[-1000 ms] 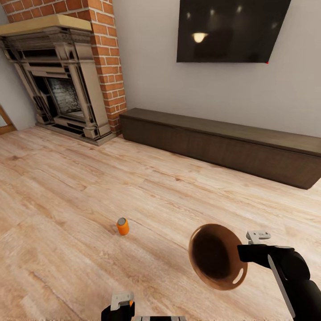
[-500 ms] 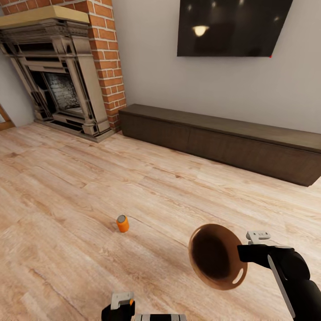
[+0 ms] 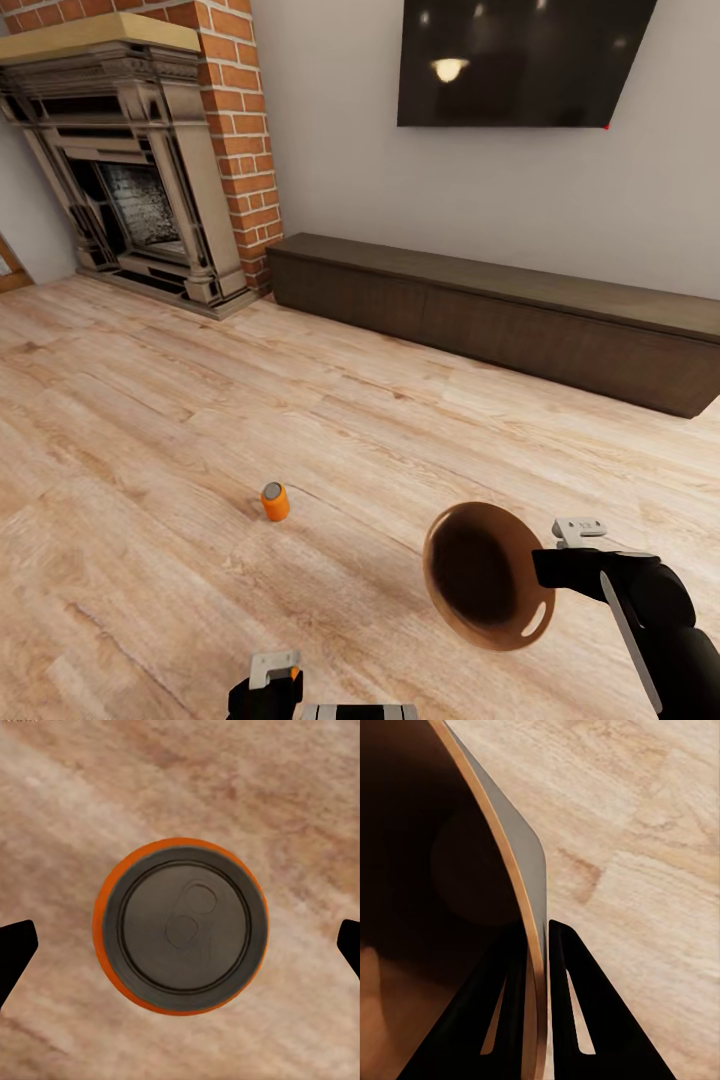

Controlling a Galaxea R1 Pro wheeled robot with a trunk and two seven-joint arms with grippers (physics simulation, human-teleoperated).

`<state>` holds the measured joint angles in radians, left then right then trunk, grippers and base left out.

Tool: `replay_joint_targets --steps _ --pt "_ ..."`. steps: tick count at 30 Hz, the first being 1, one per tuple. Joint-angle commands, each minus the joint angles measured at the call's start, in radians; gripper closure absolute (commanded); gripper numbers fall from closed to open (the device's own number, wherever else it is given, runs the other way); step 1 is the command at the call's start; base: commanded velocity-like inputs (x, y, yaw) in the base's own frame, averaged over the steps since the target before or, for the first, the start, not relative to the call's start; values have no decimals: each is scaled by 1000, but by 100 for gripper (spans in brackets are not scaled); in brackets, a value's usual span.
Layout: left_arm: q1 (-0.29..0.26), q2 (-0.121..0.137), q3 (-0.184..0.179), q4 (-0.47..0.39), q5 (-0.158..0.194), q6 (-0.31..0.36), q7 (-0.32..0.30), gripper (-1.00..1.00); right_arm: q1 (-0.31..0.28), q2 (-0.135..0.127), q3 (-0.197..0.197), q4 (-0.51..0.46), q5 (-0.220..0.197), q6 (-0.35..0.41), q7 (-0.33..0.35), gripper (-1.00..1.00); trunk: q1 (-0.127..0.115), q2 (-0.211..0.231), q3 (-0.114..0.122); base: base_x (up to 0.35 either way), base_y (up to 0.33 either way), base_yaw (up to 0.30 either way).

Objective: Put the three can of soda from the living room inside the tash can in the kitchen.

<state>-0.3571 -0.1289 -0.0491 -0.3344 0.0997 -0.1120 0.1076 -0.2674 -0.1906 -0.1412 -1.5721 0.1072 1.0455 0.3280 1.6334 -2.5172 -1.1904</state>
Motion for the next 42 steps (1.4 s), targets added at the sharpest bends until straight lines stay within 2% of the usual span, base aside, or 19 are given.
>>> replay_joint_targets --steps 1,14,18,25,28,34,37,42 --pt "0 0 0 0 0 0 0 -100 0 0 0 0 -15 2 6 100 0 0 0 0 0 0" --pt "-24 0 0 0 0 0 0 -100 0 0 0 0 -15 2 6 100 0 0 0 0 0 0" --pt "-25 0 0 0 0 0 0 -100 0 0 0 0 -15 2 6 100 2 -1 -15 0 0 0" --pt "-26 0 0 0 0 0 0 -100 0 0 0 0 -15 2 6 100 2 -1 -15 0 0 0" --pt "-26 0 0 0 0 0 0 -100 0 0 1 0 -15 2 6 100 3 -2 -27 0 0 0" --pt "-26 0 0 0 0 0 0 -100 0 0 1 0 -15 2 6 100 3 -2 -27 0 0 0" --pt "-26 0 0 0 0 0 0 -100 0 0 2 0 -15 2 6 100 4 -2 -39 0 0 0" --pt "-26 0 0 0 0 0 -2 -100 0 0 2 0 -15 2 6 100 4 -2 -39 0 0 0"
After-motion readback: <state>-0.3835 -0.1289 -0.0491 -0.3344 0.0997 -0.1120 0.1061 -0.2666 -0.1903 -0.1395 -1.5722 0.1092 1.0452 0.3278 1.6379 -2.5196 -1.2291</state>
